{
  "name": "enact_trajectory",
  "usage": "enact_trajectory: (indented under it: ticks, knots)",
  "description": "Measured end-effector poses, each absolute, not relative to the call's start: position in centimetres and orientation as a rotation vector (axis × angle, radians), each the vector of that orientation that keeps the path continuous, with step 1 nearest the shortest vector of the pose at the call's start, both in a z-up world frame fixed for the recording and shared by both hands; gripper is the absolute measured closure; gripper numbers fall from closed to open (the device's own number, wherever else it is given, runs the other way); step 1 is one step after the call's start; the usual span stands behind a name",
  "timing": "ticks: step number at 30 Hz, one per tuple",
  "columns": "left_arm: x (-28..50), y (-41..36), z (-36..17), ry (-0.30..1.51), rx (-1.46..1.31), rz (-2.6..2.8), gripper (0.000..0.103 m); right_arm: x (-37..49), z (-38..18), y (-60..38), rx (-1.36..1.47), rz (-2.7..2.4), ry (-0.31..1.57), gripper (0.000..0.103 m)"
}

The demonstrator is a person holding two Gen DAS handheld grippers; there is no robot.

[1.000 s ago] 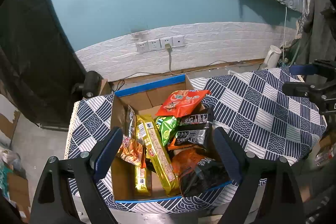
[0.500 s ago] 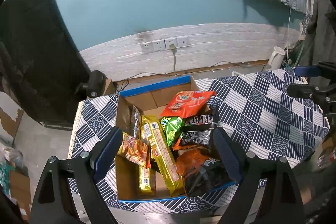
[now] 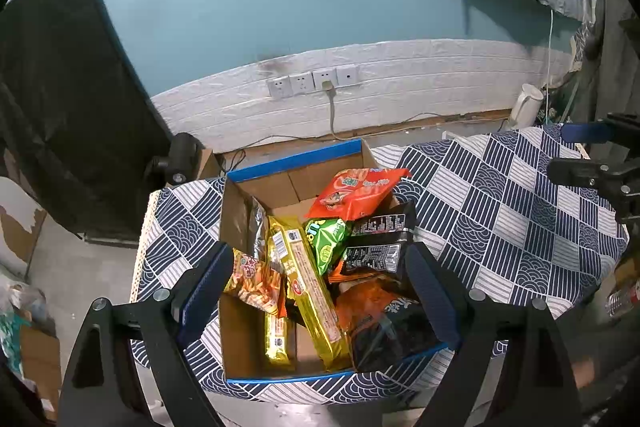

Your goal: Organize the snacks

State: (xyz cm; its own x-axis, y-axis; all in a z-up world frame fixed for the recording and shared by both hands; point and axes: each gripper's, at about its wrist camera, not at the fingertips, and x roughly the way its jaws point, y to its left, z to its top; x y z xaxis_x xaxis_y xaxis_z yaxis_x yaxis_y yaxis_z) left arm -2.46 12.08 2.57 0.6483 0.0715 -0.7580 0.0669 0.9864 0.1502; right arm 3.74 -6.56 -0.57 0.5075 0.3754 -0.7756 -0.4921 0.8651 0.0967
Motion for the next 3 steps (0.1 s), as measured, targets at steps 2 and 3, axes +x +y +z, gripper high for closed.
enact_trajectory:
  ticks: [2,3]
  knots:
    - [-2.48,12.01,2.57,0.867,0.174,0.002,0.014,3.68,-0.54,-6.52,-0.144,0.526,0.897,0.027]
    - [-2.47,11.96,2.58,0.867,0.176,0.002,0.014,3.70,-0.57,-6.55,-0.145,0.526,0.897,0.027]
